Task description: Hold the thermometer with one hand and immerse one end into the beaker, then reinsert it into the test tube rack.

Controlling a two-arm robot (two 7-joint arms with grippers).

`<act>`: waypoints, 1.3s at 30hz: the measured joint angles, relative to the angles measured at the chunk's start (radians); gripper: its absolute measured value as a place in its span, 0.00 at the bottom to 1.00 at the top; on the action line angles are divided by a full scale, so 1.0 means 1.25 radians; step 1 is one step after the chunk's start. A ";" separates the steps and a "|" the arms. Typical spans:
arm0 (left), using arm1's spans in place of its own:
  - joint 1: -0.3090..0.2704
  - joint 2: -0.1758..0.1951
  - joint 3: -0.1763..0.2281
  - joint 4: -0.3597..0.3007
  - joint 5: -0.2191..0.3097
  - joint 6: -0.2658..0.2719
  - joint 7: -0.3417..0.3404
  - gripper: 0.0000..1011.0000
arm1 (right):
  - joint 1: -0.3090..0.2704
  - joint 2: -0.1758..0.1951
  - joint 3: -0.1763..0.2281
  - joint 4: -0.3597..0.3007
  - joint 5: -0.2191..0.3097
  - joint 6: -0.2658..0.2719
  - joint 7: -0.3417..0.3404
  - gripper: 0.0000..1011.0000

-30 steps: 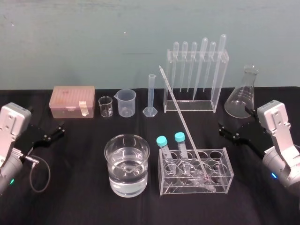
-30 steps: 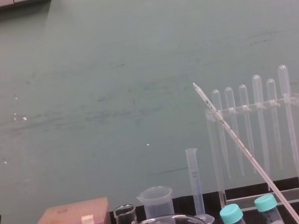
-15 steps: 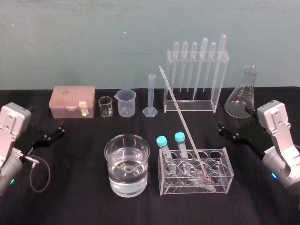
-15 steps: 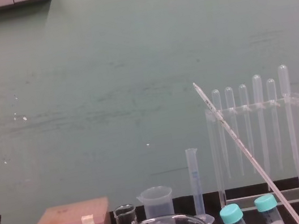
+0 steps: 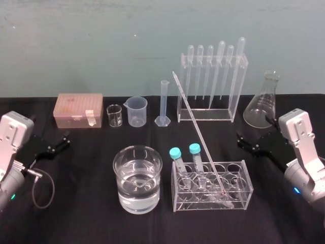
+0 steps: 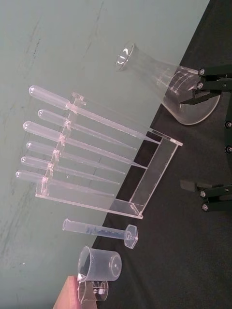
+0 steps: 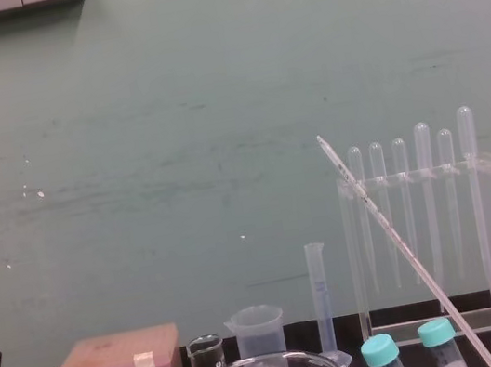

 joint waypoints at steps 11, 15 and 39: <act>0.000 0.000 0.000 0.000 0.000 0.000 0.000 1.00 | 0.000 0.000 0.000 0.000 0.000 0.000 0.000 0.99; 0.000 0.000 0.000 0.000 0.000 0.000 0.000 1.00 | -0.007 0.000 0.016 -0.014 0.014 0.004 0.008 0.99; 0.000 0.000 0.000 0.000 0.000 0.000 0.000 1.00 | -0.225 0.116 0.229 -0.413 0.360 0.219 0.242 0.99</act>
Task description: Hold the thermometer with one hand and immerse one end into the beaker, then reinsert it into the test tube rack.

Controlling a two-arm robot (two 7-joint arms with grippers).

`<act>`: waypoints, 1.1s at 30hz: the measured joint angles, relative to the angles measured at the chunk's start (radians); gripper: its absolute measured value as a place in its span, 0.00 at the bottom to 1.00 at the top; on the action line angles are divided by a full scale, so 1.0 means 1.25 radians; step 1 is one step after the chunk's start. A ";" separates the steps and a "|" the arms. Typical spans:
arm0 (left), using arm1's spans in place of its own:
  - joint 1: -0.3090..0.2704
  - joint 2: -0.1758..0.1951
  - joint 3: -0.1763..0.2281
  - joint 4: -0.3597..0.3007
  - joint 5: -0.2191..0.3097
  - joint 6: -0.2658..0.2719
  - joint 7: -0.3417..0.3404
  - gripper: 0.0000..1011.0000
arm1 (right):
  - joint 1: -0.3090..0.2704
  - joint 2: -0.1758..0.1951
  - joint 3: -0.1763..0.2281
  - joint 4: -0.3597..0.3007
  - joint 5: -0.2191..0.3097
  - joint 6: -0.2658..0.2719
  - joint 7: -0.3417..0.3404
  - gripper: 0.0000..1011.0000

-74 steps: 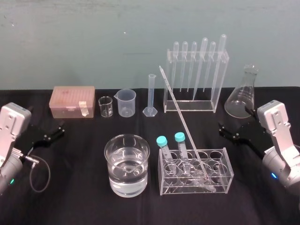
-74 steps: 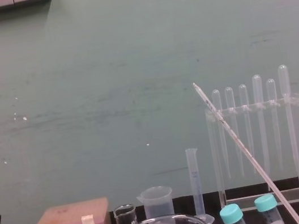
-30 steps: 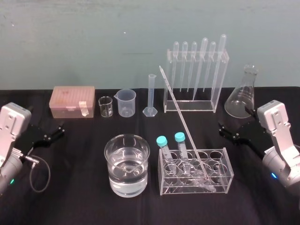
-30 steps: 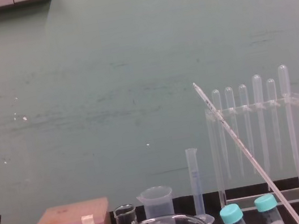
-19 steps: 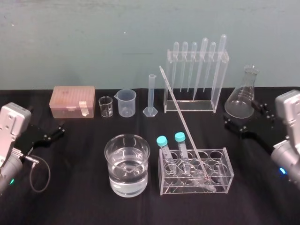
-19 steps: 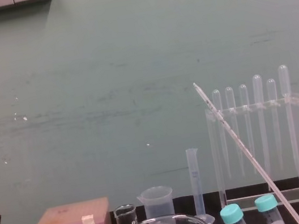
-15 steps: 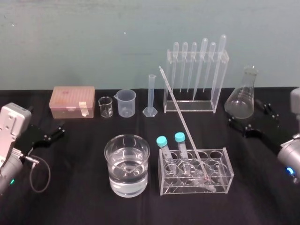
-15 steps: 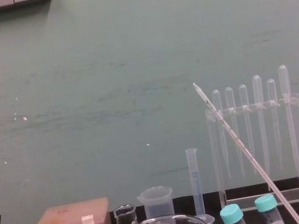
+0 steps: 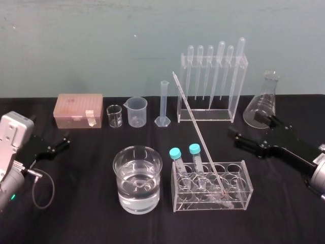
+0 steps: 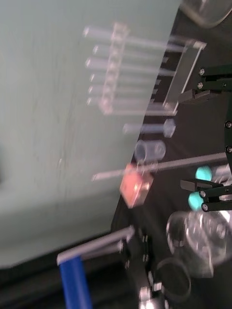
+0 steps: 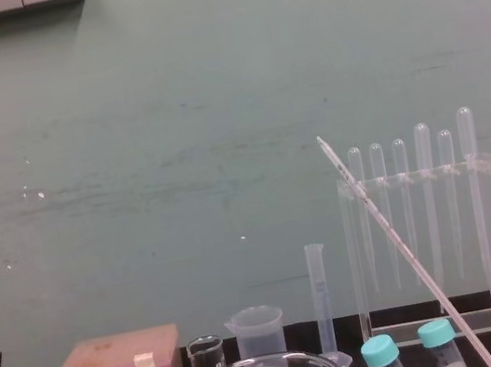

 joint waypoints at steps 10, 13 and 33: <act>0.000 0.000 0.000 0.000 0.000 0.000 0.000 1.00 | 0.088 -0.021 -0.058 0.008 -0.017 0.061 0.033 0.99; 0.000 0.000 0.000 0.000 0.000 0.000 0.000 1.00 | 0.141 -0.045 -0.098 0.036 -0.038 0.089 0.032 0.99; 0.000 0.000 0.000 0.000 0.000 0.000 0.000 1.00 | 0.337 -0.177 -0.220 0.187 -0.155 0.196 0.009 0.99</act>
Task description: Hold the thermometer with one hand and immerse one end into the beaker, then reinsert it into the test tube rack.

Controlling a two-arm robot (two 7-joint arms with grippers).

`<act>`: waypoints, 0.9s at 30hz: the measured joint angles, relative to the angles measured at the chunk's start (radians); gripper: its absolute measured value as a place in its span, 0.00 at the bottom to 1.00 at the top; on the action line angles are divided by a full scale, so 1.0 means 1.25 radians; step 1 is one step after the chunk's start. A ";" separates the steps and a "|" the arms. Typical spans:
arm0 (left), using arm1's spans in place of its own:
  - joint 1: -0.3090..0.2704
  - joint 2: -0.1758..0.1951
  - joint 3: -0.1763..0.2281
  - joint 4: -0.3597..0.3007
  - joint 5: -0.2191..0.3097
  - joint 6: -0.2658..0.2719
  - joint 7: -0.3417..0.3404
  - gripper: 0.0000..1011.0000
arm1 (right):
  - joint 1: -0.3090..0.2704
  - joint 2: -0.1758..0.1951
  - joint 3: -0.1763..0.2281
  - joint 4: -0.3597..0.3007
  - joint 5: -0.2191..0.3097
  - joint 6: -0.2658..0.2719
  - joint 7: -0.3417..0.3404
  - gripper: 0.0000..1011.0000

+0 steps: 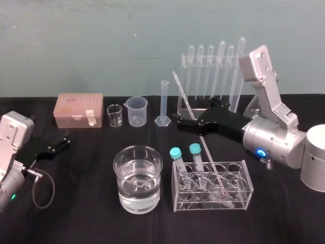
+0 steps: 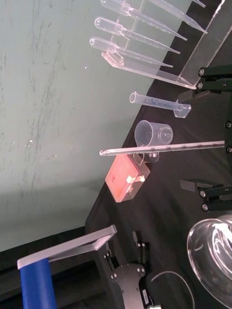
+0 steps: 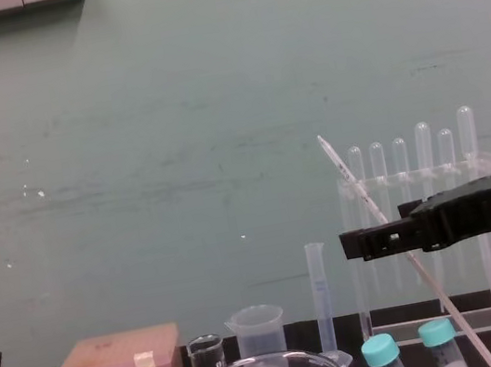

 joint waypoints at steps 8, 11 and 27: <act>0.000 0.000 0.000 0.000 0.000 0.000 0.000 1.00 | 0.015 -0.017 -0.005 0.021 -0.021 0.000 0.007 0.99; 0.000 0.000 0.000 0.000 0.000 0.000 0.000 1.00 | 0.015 -0.016 -0.005 0.021 -0.020 0.000 0.007 0.99; 0.000 0.000 0.000 0.000 0.000 0.000 0.000 1.00 | 0.014 -0.015 -0.004 0.018 -0.017 0.001 0.007 0.74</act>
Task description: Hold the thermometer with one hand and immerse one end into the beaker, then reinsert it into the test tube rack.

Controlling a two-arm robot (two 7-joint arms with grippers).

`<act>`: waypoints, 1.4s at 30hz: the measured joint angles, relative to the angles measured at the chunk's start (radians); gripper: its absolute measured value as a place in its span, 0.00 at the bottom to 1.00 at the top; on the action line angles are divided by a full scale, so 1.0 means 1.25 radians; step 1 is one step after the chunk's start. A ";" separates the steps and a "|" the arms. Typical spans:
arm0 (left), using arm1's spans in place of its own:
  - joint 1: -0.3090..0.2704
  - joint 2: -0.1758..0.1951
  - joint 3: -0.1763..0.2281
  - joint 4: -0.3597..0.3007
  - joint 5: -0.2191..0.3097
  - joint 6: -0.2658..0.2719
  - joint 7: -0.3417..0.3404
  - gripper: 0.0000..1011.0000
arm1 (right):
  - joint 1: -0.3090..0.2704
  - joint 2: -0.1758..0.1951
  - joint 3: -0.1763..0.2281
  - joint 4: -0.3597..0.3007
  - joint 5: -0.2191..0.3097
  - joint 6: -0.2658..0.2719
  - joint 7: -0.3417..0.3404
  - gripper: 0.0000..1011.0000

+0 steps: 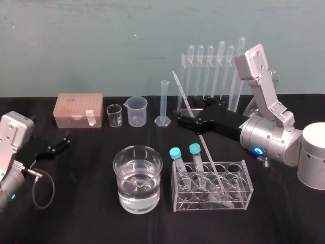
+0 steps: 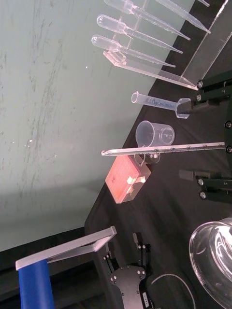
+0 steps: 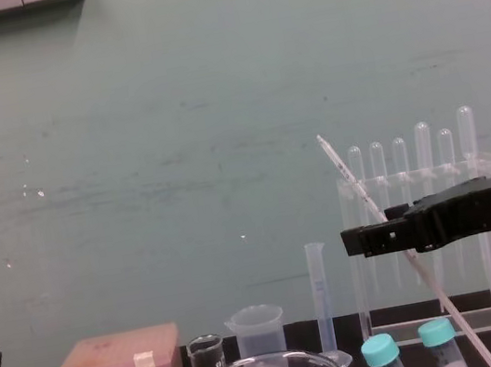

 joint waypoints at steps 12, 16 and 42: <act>0.000 0.000 0.000 0.000 0.000 0.000 0.000 1.00 | 0.000 0.000 0.001 -0.001 0.001 0.000 0.000 0.39; 0.000 0.000 0.000 0.000 0.000 0.000 0.000 1.00 | 0.000 0.000 0.001 -0.001 0.002 0.000 0.000 0.27; 0.000 0.000 0.000 0.000 0.000 0.000 0.000 1.00 | -0.065 -0.002 0.063 -0.038 -0.004 -0.107 0.007 0.06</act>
